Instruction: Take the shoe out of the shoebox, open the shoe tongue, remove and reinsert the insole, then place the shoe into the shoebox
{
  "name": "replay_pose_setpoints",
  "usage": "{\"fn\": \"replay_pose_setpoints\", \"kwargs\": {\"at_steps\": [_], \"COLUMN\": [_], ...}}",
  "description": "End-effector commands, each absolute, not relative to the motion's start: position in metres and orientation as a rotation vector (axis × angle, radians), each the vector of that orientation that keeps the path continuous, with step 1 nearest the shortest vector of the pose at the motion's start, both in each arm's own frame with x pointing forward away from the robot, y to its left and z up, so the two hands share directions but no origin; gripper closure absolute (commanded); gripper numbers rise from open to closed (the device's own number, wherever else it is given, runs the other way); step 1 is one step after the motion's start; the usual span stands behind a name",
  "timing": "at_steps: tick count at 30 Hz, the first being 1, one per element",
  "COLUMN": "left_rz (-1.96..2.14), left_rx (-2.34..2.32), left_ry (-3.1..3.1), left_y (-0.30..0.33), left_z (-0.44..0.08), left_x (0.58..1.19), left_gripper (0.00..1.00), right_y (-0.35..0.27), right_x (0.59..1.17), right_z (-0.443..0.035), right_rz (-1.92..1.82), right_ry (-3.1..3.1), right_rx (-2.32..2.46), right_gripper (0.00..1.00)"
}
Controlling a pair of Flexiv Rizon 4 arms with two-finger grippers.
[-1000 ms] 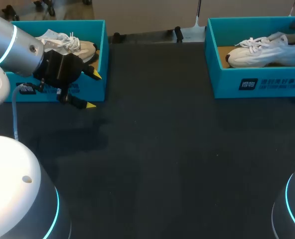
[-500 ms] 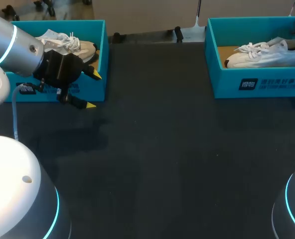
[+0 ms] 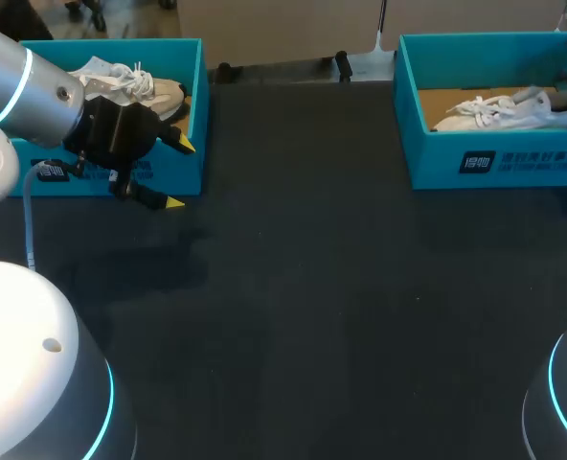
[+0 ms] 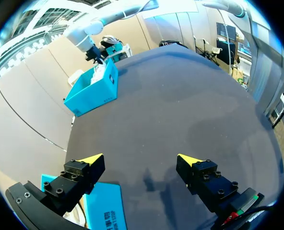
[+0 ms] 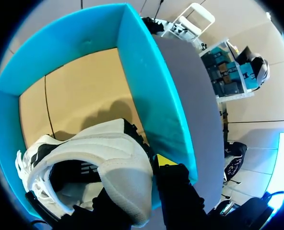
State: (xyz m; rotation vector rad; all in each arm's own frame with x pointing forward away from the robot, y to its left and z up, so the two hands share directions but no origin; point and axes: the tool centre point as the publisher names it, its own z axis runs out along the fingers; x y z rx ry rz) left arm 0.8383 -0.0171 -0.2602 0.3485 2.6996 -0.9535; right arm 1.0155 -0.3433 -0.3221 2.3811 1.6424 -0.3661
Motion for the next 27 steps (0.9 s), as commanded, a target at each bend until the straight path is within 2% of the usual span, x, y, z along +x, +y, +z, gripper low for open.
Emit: {"fn": "replay_pose_setpoints", "kwargs": {"at_steps": [1,23,24,25,27], "left_rz": [-0.95,-0.95,-0.95,-0.95,-0.95], "left_rx": [0.35,0.35,0.35,0.35,0.35], "left_ry": [2.701,2.701,2.701,2.701,2.701], "left_y": [-0.017,-0.017,-0.017,-0.017,-0.017], "left_z": [-0.26,-0.26,-0.26,-0.26,-0.26], "left_x": [0.838,0.838,0.838,0.838,0.838], "left_gripper": [0.0,0.0,0.0,0.0,0.0], "right_y": [-0.344,-0.347,-0.347,-0.348,-0.35], "right_x": [1.013,1.012,1.012,1.012,1.012], "right_z": [-0.327,-0.373,-0.373,-0.372,-0.369], "right_rz": [-0.356,-0.314,-0.314,-0.311,-0.307], "right_ry": [1.642,1.637,1.633,1.629,1.618], "right_rx": [2.384,2.408,2.411,2.412,2.41], "right_gripper": [1.0,1.0,0.94,0.7,0.53]}}
